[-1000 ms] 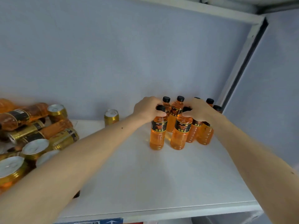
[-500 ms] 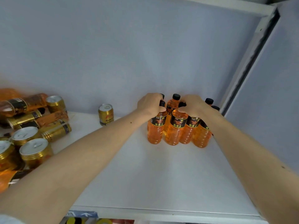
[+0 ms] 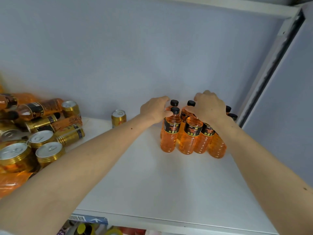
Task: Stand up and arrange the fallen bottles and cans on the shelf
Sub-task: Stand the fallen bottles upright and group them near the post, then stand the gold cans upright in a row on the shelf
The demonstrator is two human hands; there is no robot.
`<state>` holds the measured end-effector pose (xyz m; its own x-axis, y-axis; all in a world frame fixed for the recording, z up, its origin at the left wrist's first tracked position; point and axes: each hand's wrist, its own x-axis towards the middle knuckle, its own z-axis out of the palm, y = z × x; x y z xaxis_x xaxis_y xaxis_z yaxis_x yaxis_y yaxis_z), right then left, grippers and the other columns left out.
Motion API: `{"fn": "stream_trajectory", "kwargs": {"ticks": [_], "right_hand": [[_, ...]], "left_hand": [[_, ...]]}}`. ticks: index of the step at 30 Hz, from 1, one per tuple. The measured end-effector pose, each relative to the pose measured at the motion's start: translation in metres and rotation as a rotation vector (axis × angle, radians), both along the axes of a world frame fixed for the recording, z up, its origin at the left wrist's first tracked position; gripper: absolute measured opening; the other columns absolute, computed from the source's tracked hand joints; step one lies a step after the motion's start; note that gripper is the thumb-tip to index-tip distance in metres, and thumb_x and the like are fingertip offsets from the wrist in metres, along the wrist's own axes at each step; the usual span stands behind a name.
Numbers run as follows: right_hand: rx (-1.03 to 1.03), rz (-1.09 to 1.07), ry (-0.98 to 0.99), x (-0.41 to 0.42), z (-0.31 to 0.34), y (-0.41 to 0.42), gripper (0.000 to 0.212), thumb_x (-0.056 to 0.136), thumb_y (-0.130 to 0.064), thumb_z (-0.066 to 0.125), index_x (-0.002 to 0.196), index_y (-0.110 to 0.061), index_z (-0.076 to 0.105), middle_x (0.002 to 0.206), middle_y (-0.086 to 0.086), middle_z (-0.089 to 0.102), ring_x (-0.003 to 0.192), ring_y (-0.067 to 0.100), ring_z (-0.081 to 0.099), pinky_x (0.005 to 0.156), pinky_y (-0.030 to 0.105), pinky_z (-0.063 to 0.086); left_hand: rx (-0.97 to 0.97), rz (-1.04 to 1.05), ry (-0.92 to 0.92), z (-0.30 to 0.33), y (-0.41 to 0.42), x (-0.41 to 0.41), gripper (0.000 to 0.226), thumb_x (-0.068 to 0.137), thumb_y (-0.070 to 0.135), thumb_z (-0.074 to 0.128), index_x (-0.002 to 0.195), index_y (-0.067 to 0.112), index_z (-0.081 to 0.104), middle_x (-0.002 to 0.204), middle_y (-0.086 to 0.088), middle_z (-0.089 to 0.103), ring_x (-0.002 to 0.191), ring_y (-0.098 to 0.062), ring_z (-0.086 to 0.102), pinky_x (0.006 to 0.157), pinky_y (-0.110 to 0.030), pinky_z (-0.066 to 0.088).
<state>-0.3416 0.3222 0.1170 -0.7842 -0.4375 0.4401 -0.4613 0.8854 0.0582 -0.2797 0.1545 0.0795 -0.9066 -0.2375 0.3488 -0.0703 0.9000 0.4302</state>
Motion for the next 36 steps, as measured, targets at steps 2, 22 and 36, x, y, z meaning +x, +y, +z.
{"fn": "stream_trajectory", "kwargs": {"ticks": [2, 22, 36], "right_hand": [[-0.014, 0.047, 0.074, 0.005, 0.000, -0.008, 0.053, 0.089, -0.055, 0.053, 0.118, -0.011, 0.062, 0.115, 0.012, 0.059, 0.107, 0.031, 0.055, 0.081, 0.042, 0.047], [-0.153, 0.471, -0.015, 0.101, -0.027, -0.200, 0.035, 0.093, -0.038, 0.057, 0.119, -0.015, 0.061, 0.131, 0.005, 0.053, 0.119, 0.029, 0.047, 0.096, 0.040, 0.037], [0.023, 0.660, -0.550, 0.146, -0.113, -0.306, 0.051, 0.096, -0.025, 0.055, 0.144, -0.020, 0.039, 0.150, 0.001, 0.040, 0.133, 0.023, 0.040, 0.108, 0.038, 0.034]], "left_hand": [[-0.006, 0.023, -0.003, 0.001, -0.011, 0.006, 0.058, 0.087, 0.041, 0.062, 0.138, 0.022, 0.042, 0.129, -0.001, 0.057, 0.113, -0.023, 0.055, 0.082, -0.035, 0.044], [0.094, 0.186, -0.085, -0.005, -0.231, 0.154, 0.059, 0.080, 0.049, 0.068, 0.131, 0.022, 0.053, 0.135, 0.001, 0.054, 0.115, -0.017, 0.055, 0.095, -0.037, 0.045], [0.194, 0.067, -0.190, -0.039, -0.326, 0.201, 0.042, 0.088, 0.038, 0.061, 0.124, 0.016, 0.060, 0.122, -0.002, 0.063, 0.109, -0.014, 0.058, 0.084, -0.023, 0.043]]}}
